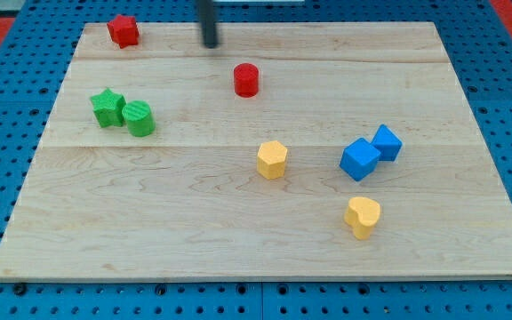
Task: Push the red circle towards the red star
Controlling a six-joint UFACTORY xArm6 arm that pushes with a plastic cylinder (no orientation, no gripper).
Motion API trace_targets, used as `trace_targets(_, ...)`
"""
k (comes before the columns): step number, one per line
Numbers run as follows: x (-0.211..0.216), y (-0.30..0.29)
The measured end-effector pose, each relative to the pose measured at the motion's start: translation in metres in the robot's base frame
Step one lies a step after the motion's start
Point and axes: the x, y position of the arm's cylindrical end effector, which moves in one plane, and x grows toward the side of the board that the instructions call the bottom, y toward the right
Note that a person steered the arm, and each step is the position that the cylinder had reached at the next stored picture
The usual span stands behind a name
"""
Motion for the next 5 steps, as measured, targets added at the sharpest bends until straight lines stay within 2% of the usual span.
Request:
trace_targets(1,0.009,0.124)
trace_targets(2,0.082,0.076)
trace_targets(3,0.107,-0.042)
trace_targets(4,0.066,-0.113)
trace_targets(5,0.067,-0.139)
